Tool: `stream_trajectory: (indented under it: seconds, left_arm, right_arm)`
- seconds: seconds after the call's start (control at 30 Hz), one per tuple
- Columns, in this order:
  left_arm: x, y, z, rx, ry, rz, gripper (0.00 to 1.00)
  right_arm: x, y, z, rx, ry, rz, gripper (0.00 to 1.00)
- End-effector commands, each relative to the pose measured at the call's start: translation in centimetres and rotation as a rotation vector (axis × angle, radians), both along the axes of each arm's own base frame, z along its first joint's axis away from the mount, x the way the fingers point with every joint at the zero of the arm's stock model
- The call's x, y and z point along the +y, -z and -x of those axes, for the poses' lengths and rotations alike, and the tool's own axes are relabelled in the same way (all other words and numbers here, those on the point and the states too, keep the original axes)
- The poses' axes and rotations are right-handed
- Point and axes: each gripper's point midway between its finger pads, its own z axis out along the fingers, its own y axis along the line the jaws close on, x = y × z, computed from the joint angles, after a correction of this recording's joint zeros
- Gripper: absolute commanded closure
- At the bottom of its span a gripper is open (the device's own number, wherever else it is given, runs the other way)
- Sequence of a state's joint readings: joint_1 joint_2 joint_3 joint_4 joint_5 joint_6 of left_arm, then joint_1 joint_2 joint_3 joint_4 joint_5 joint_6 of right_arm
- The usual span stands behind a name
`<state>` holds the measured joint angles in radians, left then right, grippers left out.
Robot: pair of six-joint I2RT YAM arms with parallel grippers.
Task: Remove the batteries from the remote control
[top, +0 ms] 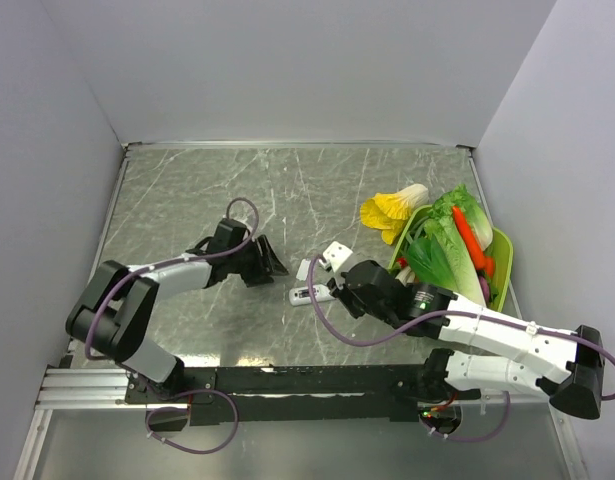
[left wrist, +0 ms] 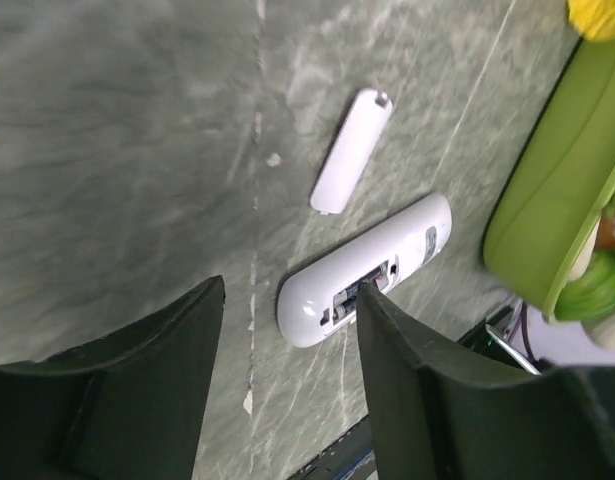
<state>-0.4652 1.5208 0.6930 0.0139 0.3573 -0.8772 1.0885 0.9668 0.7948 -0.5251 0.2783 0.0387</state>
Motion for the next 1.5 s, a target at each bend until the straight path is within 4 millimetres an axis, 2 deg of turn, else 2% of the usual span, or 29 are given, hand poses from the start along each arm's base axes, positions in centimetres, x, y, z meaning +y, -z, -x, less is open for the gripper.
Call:
stream_trajectory:
  seconds: [0.0,0.03,0.17,0.3,0.37,0.4,0.47,0.5,0.7,0.97,1.1,1.3,1.47]
  left_arm:
    - [-3.0,-1.6,-0.6,-0.084,0.1,0.092,0.42]
    - [-3.7,-1.9,-0.3,-0.091,0.127,0.135,0.43]
    - [-5.4,-0.4,0.6,-0.048,0.168,0.17,0.46]
    - [-6.5,0.7,2.4,0.005,0.215,0.215,0.51]
    - [-7.0,0.1,3.1,0.014,0.224,0.277,0.53]
    - [-6.8,0.5,3.8,0.03,0.219,0.286,0.54]
    - [-7.0,-0.4,4.1,0.023,0.214,0.336,0.55]
    - [-7.0,-0.2,4.9,0.036,0.216,0.344,0.55]
    - [-7.1,-0.9,6.1,0.062,0.23,0.404,0.57]
    - [-6.8,0.2,5.3,0.086,0.195,0.326,0.57]
    - [-6.7,0.1,4.7,0.085,0.162,0.311,0.58]
    - [-6.0,0.1,3.7,0.072,0.106,0.245,0.59]
    - [-5.8,-0.3,3.6,0.07,0.096,0.263,0.68]
  right_arm:
    - [-0.4,0.3,0.9,0.032,-0.051,0.036,1.0]
    - [-0.8,0.8,0.6,0.021,-0.059,0.064,1.0]
    - [0.4,0.9,1.1,-0.003,-0.203,0.065,1.0]
    - [1.4,1.0,0.8,-0.069,-0.329,0.103,1.0]
    - [1.2,1.3,0.2,-0.063,-0.347,0.145,1.0]
    - [1.4,1.0,0.3,-0.049,-0.365,0.149,1.0]
    - [1.6,1.2,0.4,-0.033,-0.405,0.175,1.0]
    - [1.9,1.4,1.1,-0.015,-0.447,0.169,1.0]
    - [1.5,0.7,0.6,-0.144,-0.512,0.176,1.0]
    - [1.2,1.4,-0.5,-0.288,-0.63,0.287,1.0]
    - [0.3,2.6,-0.6,-0.241,-0.664,0.393,1.0]
    - [0.3,2.5,-0.1,-0.217,-0.709,0.425,1.0]
    - [1.0,2.1,-0.1,-0.224,-0.747,0.419,1.0]
